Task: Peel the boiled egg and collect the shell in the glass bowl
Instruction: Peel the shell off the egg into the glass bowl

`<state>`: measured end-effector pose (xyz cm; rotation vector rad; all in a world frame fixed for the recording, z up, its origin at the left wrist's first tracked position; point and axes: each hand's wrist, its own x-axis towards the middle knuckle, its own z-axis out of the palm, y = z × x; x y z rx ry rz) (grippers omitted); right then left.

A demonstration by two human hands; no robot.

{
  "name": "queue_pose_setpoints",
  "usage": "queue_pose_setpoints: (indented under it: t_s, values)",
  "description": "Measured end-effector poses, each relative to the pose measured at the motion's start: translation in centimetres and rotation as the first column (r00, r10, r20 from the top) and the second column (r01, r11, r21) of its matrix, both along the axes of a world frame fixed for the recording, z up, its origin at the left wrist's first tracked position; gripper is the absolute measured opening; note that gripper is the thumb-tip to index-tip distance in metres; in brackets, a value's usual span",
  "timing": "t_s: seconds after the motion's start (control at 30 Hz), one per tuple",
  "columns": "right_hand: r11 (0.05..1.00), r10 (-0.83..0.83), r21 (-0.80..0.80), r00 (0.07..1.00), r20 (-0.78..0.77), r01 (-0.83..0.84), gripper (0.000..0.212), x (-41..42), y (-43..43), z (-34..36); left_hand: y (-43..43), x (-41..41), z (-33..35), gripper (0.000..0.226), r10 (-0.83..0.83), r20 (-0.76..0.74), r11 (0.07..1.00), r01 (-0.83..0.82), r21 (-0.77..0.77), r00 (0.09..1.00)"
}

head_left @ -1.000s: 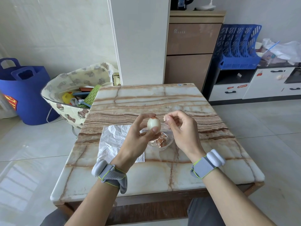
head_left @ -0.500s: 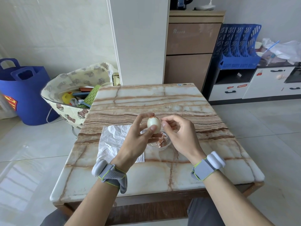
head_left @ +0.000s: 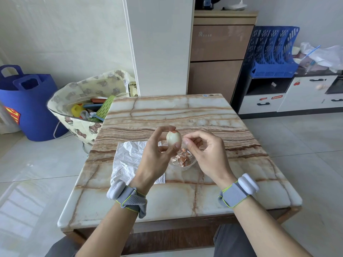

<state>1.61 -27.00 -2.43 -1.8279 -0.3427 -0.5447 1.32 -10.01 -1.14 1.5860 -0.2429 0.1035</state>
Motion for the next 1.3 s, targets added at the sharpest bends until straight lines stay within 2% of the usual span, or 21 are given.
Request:
queue_pose_setpoints:
  t_s: [0.23, 0.57, 0.73, 0.9, 1.0, 1.17, 1.3]
  values:
    - [0.999, -0.01, -0.034, 0.997, 0.075, 0.013, 0.005, 0.1, 0.3, 0.8, -0.3, 0.1, 0.0, 0.039, 0.024, 0.056, 0.996, -0.028, 0.083, 0.998]
    - [0.981, -0.033, -0.181, 0.986, 0.165, 0.063, 0.007, 0.2, 0.7, 0.5, -0.3, 0.1, 0.0, 0.039, 0.009, 0.037, 0.997, -0.011, 0.072, 0.999]
    - [0.978, -0.067, -0.19, 0.994, 0.091, 0.083, 0.008, 0.3, 0.6, 0.4, -0.3, 0.0, 0.1, 0.039, 0.008, 0.01, 0.999, -0.008, 0.047, 1.0]
    - [0.973, -0.098, -0.217, 0.994, -0.05, 0.085, 0.019, 0.3, 0.1, -0.2, -0.1, -0.1, 0.4, 0.038, -0.023, -0.021, 1.0, 0.023, 0.009, 1.0]
    - [0.971, -0.099, -0.225, 0.993, -0.069, 0.081, 0.025, 0.4, 0.0, -0.5, 0.0, -0.2, 0.4, 0.038, -0.052, -0.046, 0.998, 0.05, -0.043, 0.998]
    - [0.975, -0.073, -0.217, 0.993, -0.096, 0.051, 0.012, 0.6, -0.1, -0.9, 0.1, -0.2, 0.4, 0.039, -0.059, -0.065, 0.996, 0.054, -0.076, 0.996]
    - [0.986, 0.007, -0.161, 0.988, -0.157, -0.033, 0.034, 0.5, 0.0, -0.9, 0.1, -0.3, 0.4, 0.038, -0.078, -0.07, 0.994, 0.072, -0.087, 0.994]
